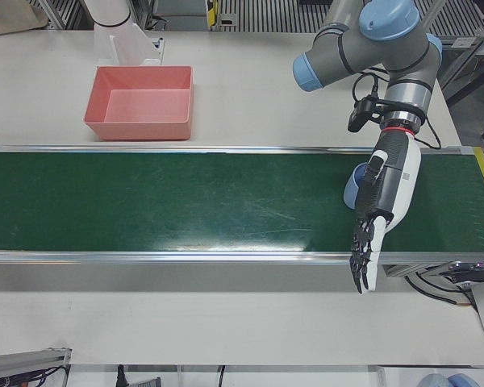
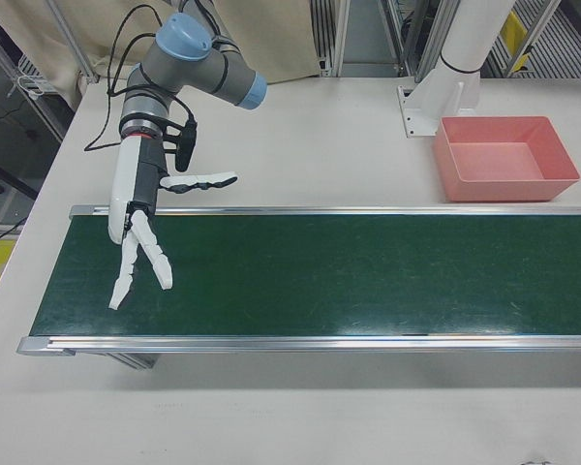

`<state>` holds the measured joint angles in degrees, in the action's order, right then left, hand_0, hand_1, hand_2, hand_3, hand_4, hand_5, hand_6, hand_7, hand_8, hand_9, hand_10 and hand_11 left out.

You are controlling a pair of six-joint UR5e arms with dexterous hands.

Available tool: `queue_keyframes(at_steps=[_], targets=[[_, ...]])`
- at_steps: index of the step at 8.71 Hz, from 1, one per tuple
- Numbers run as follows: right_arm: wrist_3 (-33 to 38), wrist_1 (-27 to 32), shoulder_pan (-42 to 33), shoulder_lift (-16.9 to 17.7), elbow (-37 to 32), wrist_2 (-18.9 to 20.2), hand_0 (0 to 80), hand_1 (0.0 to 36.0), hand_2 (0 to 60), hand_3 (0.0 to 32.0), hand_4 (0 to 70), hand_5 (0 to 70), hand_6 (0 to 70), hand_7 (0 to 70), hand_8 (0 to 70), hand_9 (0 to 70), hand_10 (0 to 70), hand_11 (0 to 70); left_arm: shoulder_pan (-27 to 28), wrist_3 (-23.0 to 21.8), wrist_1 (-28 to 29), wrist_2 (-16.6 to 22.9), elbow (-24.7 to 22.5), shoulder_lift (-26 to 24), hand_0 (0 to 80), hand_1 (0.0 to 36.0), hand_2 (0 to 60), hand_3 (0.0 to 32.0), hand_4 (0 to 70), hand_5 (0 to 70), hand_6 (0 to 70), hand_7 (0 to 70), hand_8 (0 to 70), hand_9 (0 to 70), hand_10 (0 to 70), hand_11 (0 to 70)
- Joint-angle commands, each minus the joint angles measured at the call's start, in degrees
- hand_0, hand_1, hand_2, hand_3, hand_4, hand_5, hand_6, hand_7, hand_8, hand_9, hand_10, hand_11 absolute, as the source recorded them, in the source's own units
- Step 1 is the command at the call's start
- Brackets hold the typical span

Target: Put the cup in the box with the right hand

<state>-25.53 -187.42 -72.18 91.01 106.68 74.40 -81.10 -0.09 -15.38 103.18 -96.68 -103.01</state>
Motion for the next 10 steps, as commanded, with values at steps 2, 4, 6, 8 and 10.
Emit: queue_keyframes(at_steps=[2,4,6,8,10], targets=[[6.02,-1.98,6.51,-1.71,-1.92,-5.4,45.7,14.6,10.2,0.0,0.0,2.8,0.0,0.0,0.0,0.0,0.0,0.0,-0.02,0.0,0.0,0.0,0.0,0.0,0.0,0.0,0.0,0.0,0.0,0.0,0.0,0.0,0.0,0.0,0.0,0.0],[6.02,-1.89,9.15,-1.71,-1.92,-7.77,45.9,14.9,10.1,0.0,0.0,2.9,0.0,0.0,0.0,0.0,0.0,0.0,-0.02,0.0,0.0,0.0,0.0,0.0,0.0,0.0,0.0,0.0,0.0,0.0,0.0,0.0,0.0,0.0,0.0,0.0],[6.1,-1.81,9.6,-1.71,-1.83,-7.78,45.9,14.8,9.2,0.0,0.0,3.0,0.0,0.0,0.0,0.0,0.0,0.0,-0.02,0.0,0.0,0.0,0.0,0.0,0.0,0.0,0.0,0.0,0.0,0.0,0.0,0.0,0.0,0.0,0.0,0.0],[6.71,-1.8,9.16,-1.54,-1.65,-7.78,46.1,14.5,8.5,0.0,0.0,3.0,0.0,0.0,0.0,0.0,0.0,0.0,-0.02,0.0,0.0,0.0,-0.09,0.0,0.0,0.0,0.0,0.0,0.0,0.0,0.0,0.0,0.0,0.0,0.0,0.0],[6.72,-1.72,9.77,-1.8,-1.48,-7.78,46.1,14.6,8.6,0.0,0.0,3.1,0.0,0.0,0.0,0.0,0.0,0.0,-0.02,0.0,0.0,0.0,0.0,0.0,0.0,0.0,0.0,0.0,0.0,0.0,0.0,0.0,0.0,0.0,0.0,0.0]])
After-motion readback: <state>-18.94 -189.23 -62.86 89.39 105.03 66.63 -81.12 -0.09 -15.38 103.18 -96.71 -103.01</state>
